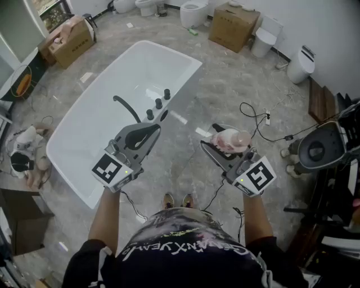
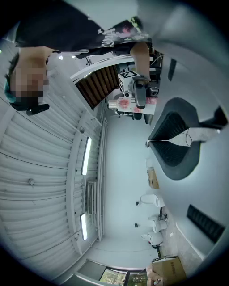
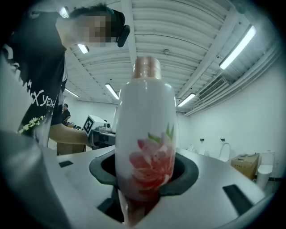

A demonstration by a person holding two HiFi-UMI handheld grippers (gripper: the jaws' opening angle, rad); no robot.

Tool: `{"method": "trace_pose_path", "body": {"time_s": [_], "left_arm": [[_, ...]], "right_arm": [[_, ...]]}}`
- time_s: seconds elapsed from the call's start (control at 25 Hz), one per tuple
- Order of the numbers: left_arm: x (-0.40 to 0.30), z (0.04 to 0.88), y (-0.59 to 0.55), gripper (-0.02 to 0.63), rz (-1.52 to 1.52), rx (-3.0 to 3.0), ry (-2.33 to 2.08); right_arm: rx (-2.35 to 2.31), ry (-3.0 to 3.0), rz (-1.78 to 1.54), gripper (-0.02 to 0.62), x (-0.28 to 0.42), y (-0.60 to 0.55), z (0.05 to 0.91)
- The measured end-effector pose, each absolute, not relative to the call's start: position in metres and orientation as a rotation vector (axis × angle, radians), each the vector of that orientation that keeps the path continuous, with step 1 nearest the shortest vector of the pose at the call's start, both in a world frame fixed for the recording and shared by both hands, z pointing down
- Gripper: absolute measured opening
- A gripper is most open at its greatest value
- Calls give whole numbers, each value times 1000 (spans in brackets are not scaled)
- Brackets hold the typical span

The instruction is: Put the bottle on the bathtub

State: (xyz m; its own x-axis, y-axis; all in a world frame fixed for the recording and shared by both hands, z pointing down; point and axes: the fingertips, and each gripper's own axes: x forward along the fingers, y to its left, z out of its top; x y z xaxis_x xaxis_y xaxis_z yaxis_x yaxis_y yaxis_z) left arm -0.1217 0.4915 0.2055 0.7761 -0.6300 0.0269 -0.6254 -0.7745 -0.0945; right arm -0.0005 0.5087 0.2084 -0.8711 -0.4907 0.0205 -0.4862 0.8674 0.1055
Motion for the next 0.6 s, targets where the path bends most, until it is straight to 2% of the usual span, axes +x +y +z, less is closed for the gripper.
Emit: {"method": "trace_pose_path", "body": {"time_s": [0.6], "left_arm": [[-126,212,495,20,-116,-2886,1029]], "right_arm": [[763,-3014,-120,213,-7,517,210]]}}
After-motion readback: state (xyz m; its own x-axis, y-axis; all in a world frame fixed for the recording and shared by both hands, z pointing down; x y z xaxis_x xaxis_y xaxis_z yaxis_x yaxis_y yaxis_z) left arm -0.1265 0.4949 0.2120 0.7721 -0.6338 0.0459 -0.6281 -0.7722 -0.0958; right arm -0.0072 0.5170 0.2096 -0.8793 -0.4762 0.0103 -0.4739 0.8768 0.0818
